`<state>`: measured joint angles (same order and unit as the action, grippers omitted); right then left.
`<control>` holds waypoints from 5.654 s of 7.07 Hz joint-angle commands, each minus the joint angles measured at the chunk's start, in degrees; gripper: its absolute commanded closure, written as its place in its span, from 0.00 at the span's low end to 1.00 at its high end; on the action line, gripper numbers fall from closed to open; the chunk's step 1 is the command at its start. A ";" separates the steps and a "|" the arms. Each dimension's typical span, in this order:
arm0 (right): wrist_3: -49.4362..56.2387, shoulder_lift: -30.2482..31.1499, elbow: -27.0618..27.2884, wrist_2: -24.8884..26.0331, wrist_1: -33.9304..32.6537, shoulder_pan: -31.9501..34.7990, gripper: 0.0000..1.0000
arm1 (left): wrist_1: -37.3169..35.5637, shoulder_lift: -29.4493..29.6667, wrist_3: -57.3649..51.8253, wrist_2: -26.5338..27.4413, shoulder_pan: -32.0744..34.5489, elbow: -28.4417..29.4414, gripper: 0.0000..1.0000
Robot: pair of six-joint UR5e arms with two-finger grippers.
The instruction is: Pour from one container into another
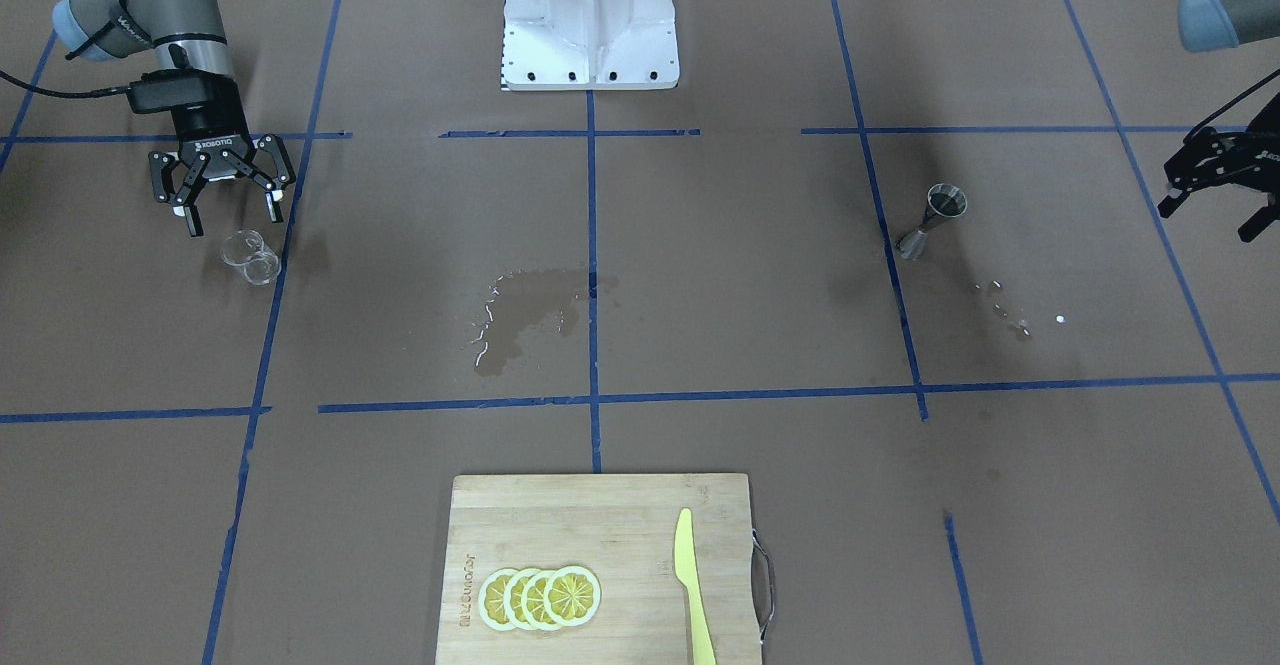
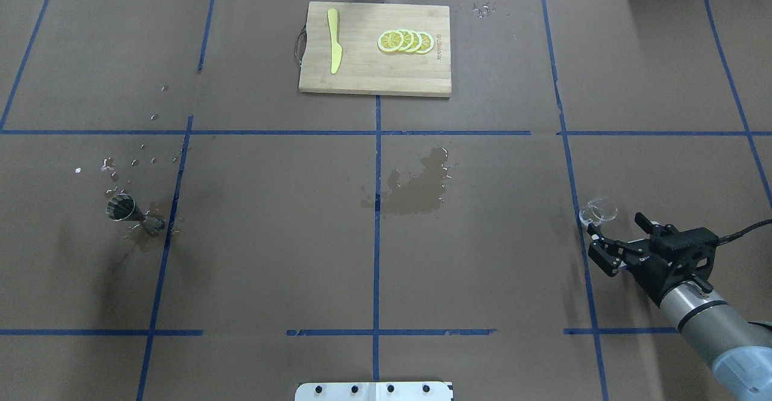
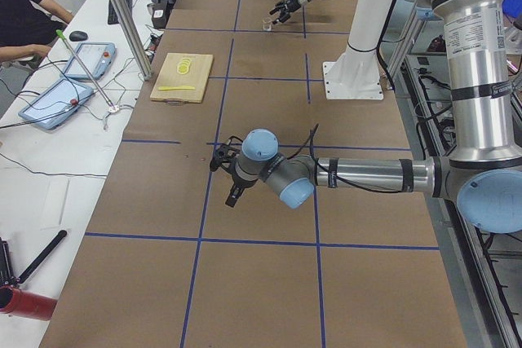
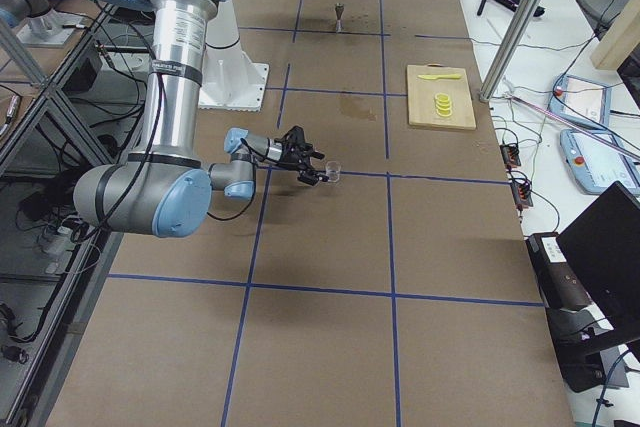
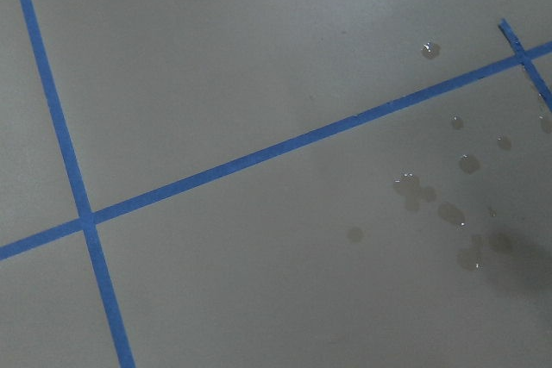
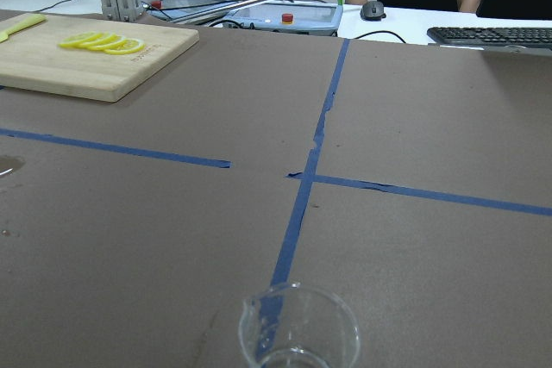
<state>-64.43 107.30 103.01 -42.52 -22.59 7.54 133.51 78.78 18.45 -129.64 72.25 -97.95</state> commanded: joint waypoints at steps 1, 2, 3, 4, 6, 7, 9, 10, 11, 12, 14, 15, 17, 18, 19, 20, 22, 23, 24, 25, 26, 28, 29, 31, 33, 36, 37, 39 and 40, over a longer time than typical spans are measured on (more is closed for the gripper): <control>0.10 4.66 7.87 -15.74 -4.62 6.91 0.00 | 0.00 -0.21 -0.08 0.27 0.09 -0.05 0.00; 0.10 4.76 11.04 -23.40 -8.58 11.66 0.00 | 0.00 -1.95 -0.43 0.27 0.00 -0.14 0.00; 1.49 4.50 12.20 -36.19 -10.88 19.72 0.00 | 0.09 -2.32 -0.43 0.18 0.00 -0.40 0.00; 6.12 4.41 12.04 -46.58 -11.51 28.06 0.00 | 0.00 -2.32 -0.17 0.18 0.00 -0.40 0.00; 19.44 3.80 11.68 -64.08 -19.80 43.44 0.00 | -0.61 -1.80 -0.08 -0.34 -0.09 -0.49 0.00; 30.57 3.01 11.51 -70.87 -25.87 52.40 0.00 | -0.79 -1.44 -0.08 -0.35 -0.18 -0.14 0.00; 51.67 -2.23 6.53 -85.54 -44.03 70.25 0.00 | -8.39 1.70 -1.65 -2.18 -0.01 -0.49 0.00; 58.56 -4.27 3.19 -90.41 -50.56 75.47 0.00 | -10.53 1.98 -5.84 -4.72 0.09 -0.23 0.00; 63.16 -4.81 1.85 -92.72 -56.54 77.96 0.00 | -13.51 2.16 -6.84 -5.44 0.78 -0.40 0.00; 65.90 -4.64 2.10 -95.26 -60.87 79.46 0.00 | -14.14 2.08 -7.46 -9.62 2.44 -0.66 0.00; 67.33 -4.20 2.10 -97.05 -63.73 80.35 0.00 | -14.67 1.99 -7.38 -13.53 2.29 -2.68 0.00; 67.33 -3.42 1.58 -96.26 -63.46 80.36 0.00 | -14.85 1.81 -7.64 -13.36 2.20 -2.86 0.00; 66.90 -2.71 0.08 -96.96 -63.46 80.44 0.00 | -17.20 1.90 -17.18 -4.35 3.59 -1.99 0.00; 66.89 -3.23 0.17 -96.70 -63.37 81.05 0.00 | -23.40 1.99 -23.66 -4.13 9.08 -2.07 0.00; 66.89 -3.58 -0.18 -96.52 -63.37 81.75 0.00 | -29.30 3.38 -26.86 -3.95 11.84 -2.85 0.00; 66.81 -3.59 -0.44 -96.43 -63.37 81.85 0.00 | -31.88 6.18 -26.97 -2.21 12.30 -2.78 0.00; 67.42 -4.37 -0.71 -95.73 -63.37 81.94 0.00 | -41.50 7.16 -27.15 -1.22 14.48 -4.77 0.00; 67.51 -4.90 -0.97 -95.12 -63.46 81.94 0.00 | -48.79 8.04 -27.15 -0.79 17.81 -8.97 0.00; 67.60 -5.60 -0.63 -93.55 -63.98 81.85 0.00 | -49.74 7.36 -27.41 -0.87 17.84 -8.67 0.00; 67.60 -6.39 -0.45 -93.10 -65.20 81.41 0.00 | -49.49 7.35 -27.42 -1.05 17.58 -8.14 0.00; 67.42 -6.57 -0.19 -93.09 -66.44 81.41 0.00 | -49.74 7.26 -27.42 -1.31 17.14 -7.96 0.00; 67.25 -6.75 -0.44 -94.31 -66.36 81.32 0.00 | -49.31 6.29 -27.42 -1.49 14.69 -7.17 0.00; 67.16 -6.49 -0.53 -94.58 -66.10 81.32 0.00 | -47.22 6.47 -27.42 -3.58 14.59 -7.86 0.00; 66.54 -5.87 -0.62 -94.24 -65.83 81.32 0.00 | -44.83 6.73 -27.41 -3.95 14.59 -8.05 0.00; 66.54 -5.78 -1.24 -94.15 -65.83 81.32 0.00 | -45.52 9.17 -27.42 -3.86 14.68 -5.16 0.00; 58.34 -5.96 -0.80 -94.41 -65.93 81.32 0.00 | -45.53 8.85 -27.42 -3.69 14.94 -6.63 0.00; 57.32 -5.87 -0.80 -94.41 -65.75 81.32 0.00 | -45.61 8.41 -27.42 -3.69 15.03 -8.03 0.00; 57.31 -5.87 -0.54 -94.58 -65.74 81.32 0.00 | -45.53 7.53 -27.24 -3.69 14.85 -7.96 0.00; 57.31 -5.96 -0.62 -94.50 -65.74 81.32 0.00 | -45.53 7.52 -27.24 -3.60 14.85 -7.96 0.00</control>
<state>-6.98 101.41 102.36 -137.02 -88.35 88.86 87.97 86.47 -8.83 -133.29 87.16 -105.84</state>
